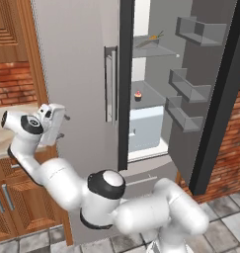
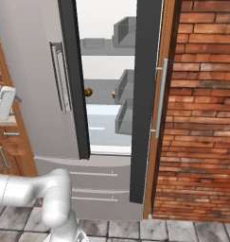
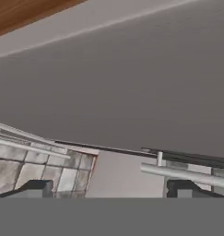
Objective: Place the tupperware on the top shelf of the fridge. Make space for the tupperware among the existing items by rearranging them on the shelves if needed. Close the fridge door when finished.
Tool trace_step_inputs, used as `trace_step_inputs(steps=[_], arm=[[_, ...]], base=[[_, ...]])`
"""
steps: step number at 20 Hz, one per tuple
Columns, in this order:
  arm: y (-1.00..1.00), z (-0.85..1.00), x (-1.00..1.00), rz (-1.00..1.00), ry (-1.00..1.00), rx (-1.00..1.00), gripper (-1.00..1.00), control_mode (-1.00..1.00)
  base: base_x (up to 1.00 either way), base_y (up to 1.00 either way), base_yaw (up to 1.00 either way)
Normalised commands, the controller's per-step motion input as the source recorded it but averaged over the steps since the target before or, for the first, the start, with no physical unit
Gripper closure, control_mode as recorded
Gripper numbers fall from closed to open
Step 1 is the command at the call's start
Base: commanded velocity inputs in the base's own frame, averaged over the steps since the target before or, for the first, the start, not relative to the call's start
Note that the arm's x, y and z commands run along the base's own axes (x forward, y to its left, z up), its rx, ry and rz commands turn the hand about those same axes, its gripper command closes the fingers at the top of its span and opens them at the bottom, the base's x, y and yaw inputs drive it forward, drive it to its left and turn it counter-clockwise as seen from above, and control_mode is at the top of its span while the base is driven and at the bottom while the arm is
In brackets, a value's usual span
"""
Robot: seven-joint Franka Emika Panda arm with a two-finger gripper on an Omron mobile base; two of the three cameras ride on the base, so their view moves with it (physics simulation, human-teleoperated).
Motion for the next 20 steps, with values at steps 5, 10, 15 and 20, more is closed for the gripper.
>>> trace_step_inputs(steps=[5, 10, 15, 20], arm=[[-0.96, 0.00, -1.00, 0.07, -0.58, 0.23, -1.00, -1.00], [-1.00, 0.11, -1.00, -0.02, -0.48, 0.36, -1.00, -1.00], [-1.00, 0.04, -0.97, -0.03, -0.43, 0.57, -1.00, -1.00], [-1.00, 0.14, -0.81, -0.10, -0.28, 0.39, -1.00, -1.00]], base=[[0.00, 0.00, 0.00], [0.00, 0.00, 0.00], [0.00, 0.00, 0.00], [0.00, 0.00, 0.00]])
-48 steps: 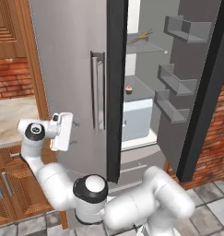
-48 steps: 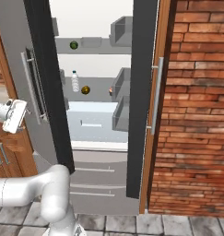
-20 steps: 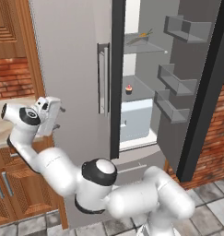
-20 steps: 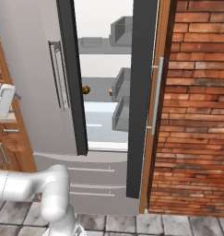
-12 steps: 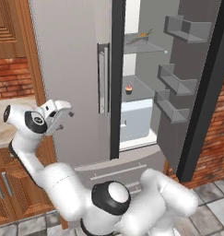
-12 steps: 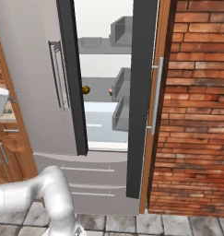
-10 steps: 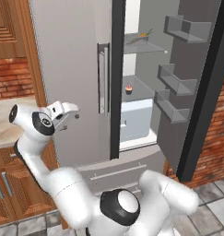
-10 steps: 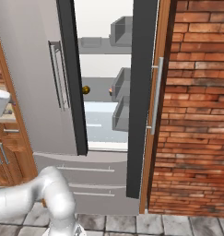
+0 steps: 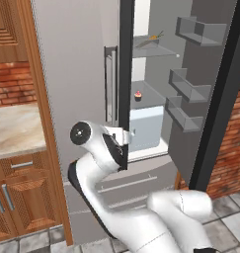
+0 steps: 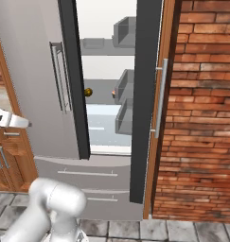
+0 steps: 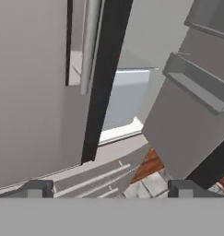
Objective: Place the tupperware on the top shelf of the fridge. Make space for the tupperware among the existing items by rearranging them on the shelves if needed. Close the fridge door when finished.
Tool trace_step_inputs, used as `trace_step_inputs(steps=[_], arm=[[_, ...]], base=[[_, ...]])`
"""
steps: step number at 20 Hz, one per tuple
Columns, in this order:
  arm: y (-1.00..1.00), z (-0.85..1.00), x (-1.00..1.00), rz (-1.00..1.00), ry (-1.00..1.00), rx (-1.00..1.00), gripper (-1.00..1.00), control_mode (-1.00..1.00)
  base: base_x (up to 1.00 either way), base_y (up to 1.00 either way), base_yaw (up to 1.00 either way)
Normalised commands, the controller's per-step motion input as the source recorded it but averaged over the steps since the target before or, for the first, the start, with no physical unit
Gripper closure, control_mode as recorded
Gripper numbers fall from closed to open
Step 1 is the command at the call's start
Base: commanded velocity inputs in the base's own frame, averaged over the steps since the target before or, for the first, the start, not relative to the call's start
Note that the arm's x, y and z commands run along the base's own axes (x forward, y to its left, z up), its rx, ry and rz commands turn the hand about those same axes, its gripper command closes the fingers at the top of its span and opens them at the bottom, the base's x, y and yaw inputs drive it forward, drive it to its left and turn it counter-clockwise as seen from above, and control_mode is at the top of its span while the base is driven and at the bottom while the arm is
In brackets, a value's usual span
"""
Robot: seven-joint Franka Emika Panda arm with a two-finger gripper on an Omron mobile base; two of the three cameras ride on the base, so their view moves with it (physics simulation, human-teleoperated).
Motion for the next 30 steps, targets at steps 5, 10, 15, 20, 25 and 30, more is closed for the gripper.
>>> trace_step_inputs(steps=[5, 10, 15, 20, 25, 30], arm=[[-1.00, 0.37, -0.19, -0.31, -0.10, 0.33, -1.00, -1.00], [-1.00, 0.46, -0.20, -0.27, -0.10, 0.56, -1.00, -1.00], [-1.00, 0.13, -0.40, -0.13, -0.09, 0.54, -1.00, -1.00], [-1.00, 0.05, -0.64, -0.13, -0.08, 0.46, -1.00, -1.00], [-1.00, 0.00, -0.45, -0.07, -0.11, 0.44, -1.00, -1.00], [-1.00, 0.00, -0.17, 0.00, -0.13, 0.42, -1.00, -1.00]], base=[[0.00, 0.00, 0.00], [0.00, 0.00, 0.00], [0.00, 0.00, 0.00], [0.00, 0.00, 0.00], [0.00, 0.00, 0.00], [0.00, 0.00, 0.00]])
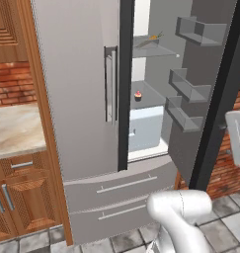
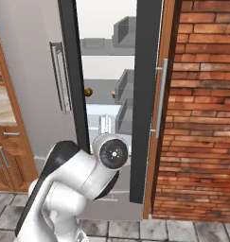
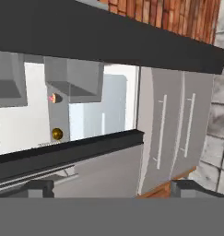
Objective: Place the tupperware on the top shelf of the fridge. Make space for the tupperware among the existing items by rearranging them on the shelves if needed. Close the fridge door when finished.
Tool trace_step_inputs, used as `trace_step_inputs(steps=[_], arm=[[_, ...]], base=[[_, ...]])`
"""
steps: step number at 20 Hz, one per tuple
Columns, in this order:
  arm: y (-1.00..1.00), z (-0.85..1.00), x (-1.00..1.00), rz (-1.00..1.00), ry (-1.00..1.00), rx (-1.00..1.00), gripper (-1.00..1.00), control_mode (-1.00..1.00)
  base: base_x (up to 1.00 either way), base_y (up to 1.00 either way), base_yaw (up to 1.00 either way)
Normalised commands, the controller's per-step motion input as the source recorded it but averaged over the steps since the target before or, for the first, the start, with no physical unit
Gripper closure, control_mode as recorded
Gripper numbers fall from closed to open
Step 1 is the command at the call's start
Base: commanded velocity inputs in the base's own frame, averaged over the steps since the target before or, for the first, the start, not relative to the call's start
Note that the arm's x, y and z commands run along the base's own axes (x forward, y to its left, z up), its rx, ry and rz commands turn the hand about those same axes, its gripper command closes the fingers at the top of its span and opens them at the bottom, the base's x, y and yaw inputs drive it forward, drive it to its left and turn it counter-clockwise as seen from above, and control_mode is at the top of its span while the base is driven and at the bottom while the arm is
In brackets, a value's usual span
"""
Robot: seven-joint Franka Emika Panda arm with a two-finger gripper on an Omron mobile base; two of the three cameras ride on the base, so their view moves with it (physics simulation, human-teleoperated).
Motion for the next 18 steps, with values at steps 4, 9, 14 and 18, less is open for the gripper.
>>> trace_step_inputs(steps=[4, 9, 14, 18], arm=[[-1.00, 0.00, 0.00, 0.00, -0.09, 0.36, -1.00, -1.00], [-0.99, 0.00, 0.00, 0.00, 0.00, 0.21, -1.00, -1.00], [-0.68, 0.00, 0.23, 0.00, 0.04, 0.16, -1.00, -1.00], [-0.45, 0.00, 0.51, 0.05, 0.04, 0.12, -1.00, -1.00]], base=[[0.00, 0.00, 0.00], [0.00, 0.00, 0.00], [0.00, 0.00, 0.00], [0.00, 0.00, 0.00]])
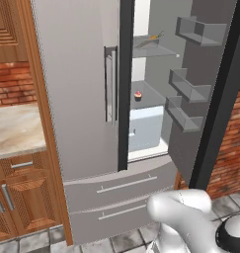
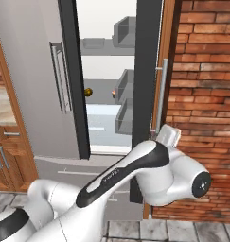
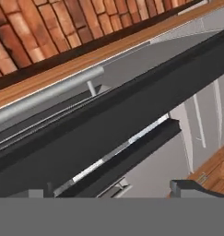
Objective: Place the tupperware on the top shelf of the fridge. Make space for the tupperware among the existing items by rearranging them on the shelves if needed. Close the fridge door when finished.
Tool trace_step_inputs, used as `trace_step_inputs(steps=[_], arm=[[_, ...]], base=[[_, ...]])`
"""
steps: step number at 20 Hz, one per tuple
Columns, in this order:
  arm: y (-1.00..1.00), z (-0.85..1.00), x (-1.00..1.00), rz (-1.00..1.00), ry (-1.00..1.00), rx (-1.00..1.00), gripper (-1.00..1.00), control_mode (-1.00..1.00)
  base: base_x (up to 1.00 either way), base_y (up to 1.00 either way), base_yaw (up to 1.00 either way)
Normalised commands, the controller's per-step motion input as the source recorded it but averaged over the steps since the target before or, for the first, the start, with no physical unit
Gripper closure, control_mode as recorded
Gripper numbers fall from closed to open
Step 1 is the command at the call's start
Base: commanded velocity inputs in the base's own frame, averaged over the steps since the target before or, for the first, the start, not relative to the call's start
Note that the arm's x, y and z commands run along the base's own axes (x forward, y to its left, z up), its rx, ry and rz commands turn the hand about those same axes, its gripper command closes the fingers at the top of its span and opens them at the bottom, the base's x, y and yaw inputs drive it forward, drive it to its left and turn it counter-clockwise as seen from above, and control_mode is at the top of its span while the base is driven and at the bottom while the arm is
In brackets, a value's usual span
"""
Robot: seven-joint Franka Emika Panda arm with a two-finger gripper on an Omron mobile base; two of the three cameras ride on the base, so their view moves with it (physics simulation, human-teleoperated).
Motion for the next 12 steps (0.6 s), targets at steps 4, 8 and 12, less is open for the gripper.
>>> trace_step_inputs(steps=[4, 8, 12], arm=[[-0.24, -0.10, 0.74, 0.09, 0.00, 0.04, -1.00, -1.00], [-0.02, -0.34, 0.79, 0.09, 0.00, 0.00, -1.00, -1.00], [-0.03, -0.31, 0.76, 0.09, 0.00, 0.00, -1.00, -1.00]], base=[[0.00, 0.00, 0.00], [0.00, 0.00, 0.00], [0.00, 0.00, 0.00]])
